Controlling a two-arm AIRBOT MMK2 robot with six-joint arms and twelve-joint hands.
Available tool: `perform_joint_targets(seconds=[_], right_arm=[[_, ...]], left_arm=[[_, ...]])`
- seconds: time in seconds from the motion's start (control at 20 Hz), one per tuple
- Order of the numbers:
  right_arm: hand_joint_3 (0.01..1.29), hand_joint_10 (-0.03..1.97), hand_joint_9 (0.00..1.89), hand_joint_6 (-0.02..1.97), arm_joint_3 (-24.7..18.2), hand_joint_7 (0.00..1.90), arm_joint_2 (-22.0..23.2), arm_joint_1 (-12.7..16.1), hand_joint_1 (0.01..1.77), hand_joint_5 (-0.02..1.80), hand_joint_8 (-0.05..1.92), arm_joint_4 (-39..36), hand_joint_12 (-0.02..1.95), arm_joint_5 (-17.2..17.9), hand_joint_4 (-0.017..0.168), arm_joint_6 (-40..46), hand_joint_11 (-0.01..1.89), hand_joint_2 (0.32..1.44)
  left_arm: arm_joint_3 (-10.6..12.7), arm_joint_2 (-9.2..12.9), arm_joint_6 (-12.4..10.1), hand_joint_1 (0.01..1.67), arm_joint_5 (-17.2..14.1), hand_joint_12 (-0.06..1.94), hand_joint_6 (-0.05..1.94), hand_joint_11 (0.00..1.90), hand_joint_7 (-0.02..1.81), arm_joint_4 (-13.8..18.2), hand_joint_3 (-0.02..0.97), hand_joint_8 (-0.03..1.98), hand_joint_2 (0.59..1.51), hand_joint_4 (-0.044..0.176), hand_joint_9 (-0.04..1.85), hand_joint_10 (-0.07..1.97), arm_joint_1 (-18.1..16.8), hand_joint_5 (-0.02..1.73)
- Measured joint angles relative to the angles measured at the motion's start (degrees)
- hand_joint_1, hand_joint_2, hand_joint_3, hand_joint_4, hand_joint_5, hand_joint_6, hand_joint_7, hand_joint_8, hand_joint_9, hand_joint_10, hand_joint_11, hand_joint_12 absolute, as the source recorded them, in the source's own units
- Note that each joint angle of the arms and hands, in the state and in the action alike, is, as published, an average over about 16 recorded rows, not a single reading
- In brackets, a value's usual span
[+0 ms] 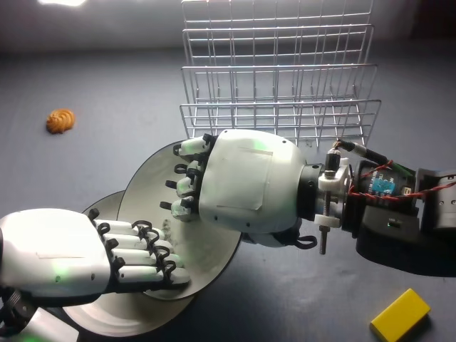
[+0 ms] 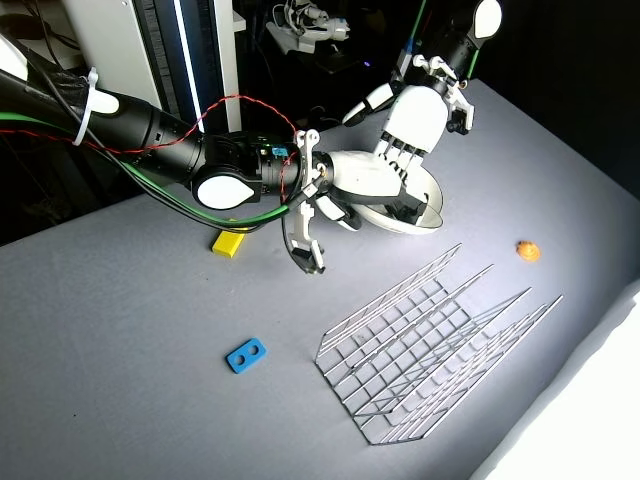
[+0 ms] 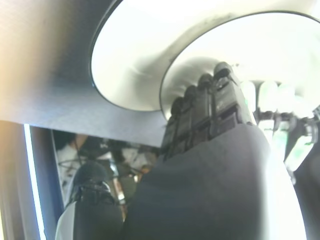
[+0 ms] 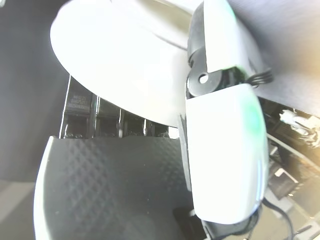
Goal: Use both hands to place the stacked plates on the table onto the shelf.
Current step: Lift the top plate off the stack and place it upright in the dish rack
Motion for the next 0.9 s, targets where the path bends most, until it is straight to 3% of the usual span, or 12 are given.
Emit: perform_joint_targets(seconds=[0.35, 0.75, 0.9], right_arm=[[0.01, 0.56, 0.91, 0.61, 0.00, 0.86, -0.28, 0.00, 1.23, 0.81, 0.55, -0.16, 1.32, 1.12, 0.005, -0.12, 0.62, 0.96], [0.01, 1.18, 0.85, 0.89, -2.16, 0.89, 0.70, 0.08, 1.25, 0.82, 0.81, 0.29, 1.38, 1.42, -0.002, 0.14, 0.67, 0.95], [0.01, 1.29, 0.84, 0.96, -3.65, 0.91, 1.50, 0.15, 1.26, 0.83, 0.85, 0.41, 1.37, 1.72, -0.002, 0.12, 0.66, 0.96]], left_arm=[[3.05, 0.79, 0.00, 0.02, -0.38, 0.02, 0.01, 0.02, 0.04, -1.20, 0.021, 0.01, 1.083, 0.000, 0.02, 0.01, -2.40, 0.05], [8.72, 2.95, 0.00, 0.02, -0.50, 0.02, 0.02, 0.02, 0.04, -2.03, 0.021, 0.01, 1.087, 0.004, 0.02, 0.01, -5.60, 0.06], [10.64, 4.10, 0.00, 0.02, -0.33, 0.02, 0.01, 0.02, 0.04, -2.57, 0.021, 0.01, 1.088, 0.003, 0.02, 0.01, -6.18, 0.06]])
